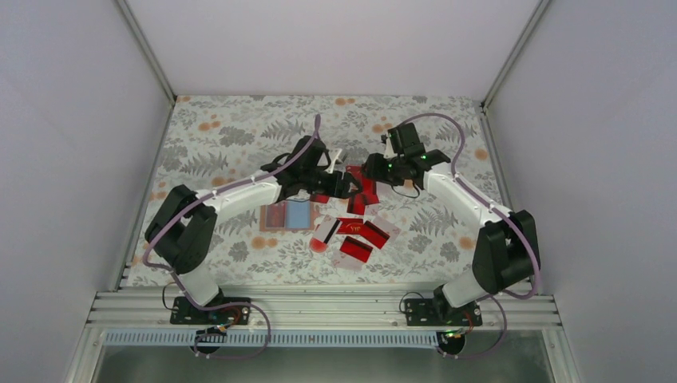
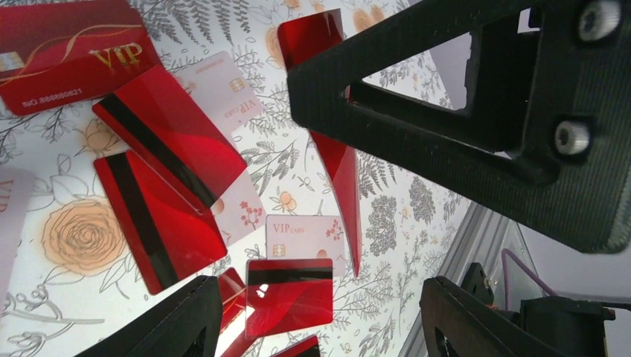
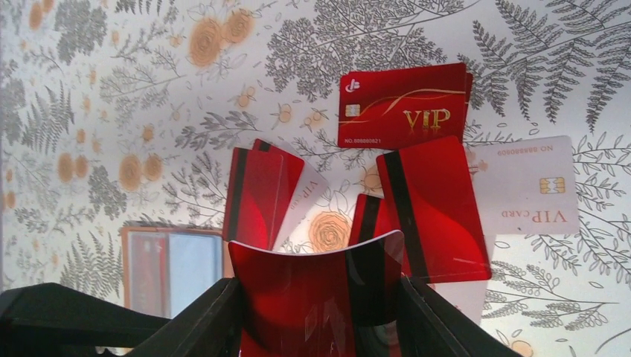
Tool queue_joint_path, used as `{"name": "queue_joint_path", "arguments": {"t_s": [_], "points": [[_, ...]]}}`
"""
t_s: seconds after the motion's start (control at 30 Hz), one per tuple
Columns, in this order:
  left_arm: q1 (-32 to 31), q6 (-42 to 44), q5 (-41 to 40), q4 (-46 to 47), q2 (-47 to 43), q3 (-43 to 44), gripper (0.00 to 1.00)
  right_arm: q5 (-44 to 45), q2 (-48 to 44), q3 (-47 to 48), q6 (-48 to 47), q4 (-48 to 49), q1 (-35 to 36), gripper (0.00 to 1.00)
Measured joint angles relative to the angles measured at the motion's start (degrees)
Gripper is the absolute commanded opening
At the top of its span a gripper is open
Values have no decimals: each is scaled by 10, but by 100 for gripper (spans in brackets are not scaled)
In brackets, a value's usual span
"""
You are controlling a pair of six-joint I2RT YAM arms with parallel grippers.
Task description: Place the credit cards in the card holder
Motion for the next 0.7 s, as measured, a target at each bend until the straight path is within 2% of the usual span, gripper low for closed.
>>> {"name": "queue_joint_path", "arguments": {"t_s": [0.7], "points": [[-3, -40, 30, 43, 67, 61, 25, -19, -1, 11, 40, 2, 0, 39]]}}
